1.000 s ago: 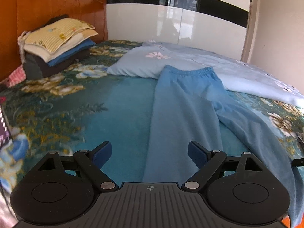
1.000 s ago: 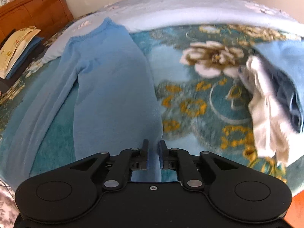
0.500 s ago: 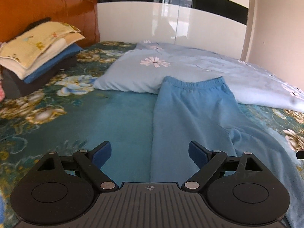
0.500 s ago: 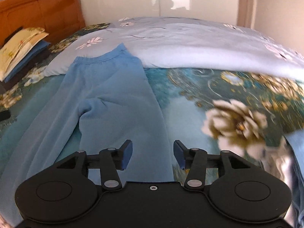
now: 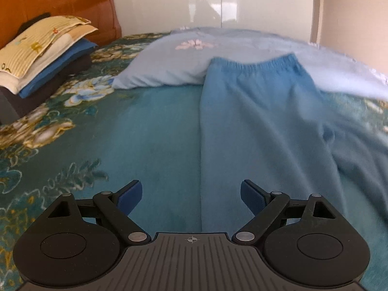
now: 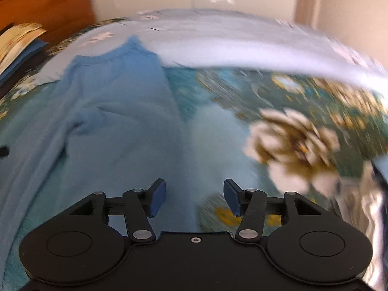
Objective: Fold clothes
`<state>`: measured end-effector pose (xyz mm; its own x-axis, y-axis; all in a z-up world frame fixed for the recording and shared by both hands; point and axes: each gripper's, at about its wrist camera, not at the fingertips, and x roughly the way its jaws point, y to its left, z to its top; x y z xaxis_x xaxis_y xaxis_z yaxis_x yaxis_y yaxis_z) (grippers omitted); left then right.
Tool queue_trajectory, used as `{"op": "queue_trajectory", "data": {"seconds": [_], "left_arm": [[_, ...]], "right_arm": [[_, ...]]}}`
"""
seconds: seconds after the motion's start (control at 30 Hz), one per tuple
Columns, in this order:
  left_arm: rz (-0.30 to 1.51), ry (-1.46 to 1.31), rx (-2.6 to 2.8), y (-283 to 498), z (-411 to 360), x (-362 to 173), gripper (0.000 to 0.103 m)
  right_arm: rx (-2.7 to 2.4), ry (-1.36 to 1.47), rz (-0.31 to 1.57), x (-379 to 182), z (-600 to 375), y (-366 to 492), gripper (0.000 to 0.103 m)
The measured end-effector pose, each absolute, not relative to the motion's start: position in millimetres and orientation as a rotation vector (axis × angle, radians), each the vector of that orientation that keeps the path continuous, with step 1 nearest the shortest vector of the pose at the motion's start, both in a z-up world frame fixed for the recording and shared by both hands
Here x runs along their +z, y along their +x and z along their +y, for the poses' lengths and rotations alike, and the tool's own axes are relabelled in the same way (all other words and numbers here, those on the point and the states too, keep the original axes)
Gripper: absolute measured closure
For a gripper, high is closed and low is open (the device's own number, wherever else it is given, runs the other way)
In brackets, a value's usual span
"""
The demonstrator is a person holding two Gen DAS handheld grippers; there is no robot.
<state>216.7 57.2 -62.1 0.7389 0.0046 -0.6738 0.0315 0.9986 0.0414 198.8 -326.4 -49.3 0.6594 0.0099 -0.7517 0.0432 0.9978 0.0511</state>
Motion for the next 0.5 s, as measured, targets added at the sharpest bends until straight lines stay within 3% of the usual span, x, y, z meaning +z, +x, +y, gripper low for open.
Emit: {"op": "queue_trajectory", "data": {"seconds": [0.17,0.3,0.5], "left_arm": [[0.709,0.034,-0.006,202.5,54.3,-53.0,0.015],[0.624,0.012,-0.054,175.3,47.2,-28.9,0.015],[0.587,-0.029,-0.19,141.1,23.9,-15.6,0.015]], "right_arm": [[-0.007,0.208,0.887,-55.1,-351.6,184.0,0.058],[0.055,0.231,0.913,-54.0,-352.5,167.2,0.082],[0.087,0.312,0.922,-53.8,-353.5,149.1,0.094]]}}
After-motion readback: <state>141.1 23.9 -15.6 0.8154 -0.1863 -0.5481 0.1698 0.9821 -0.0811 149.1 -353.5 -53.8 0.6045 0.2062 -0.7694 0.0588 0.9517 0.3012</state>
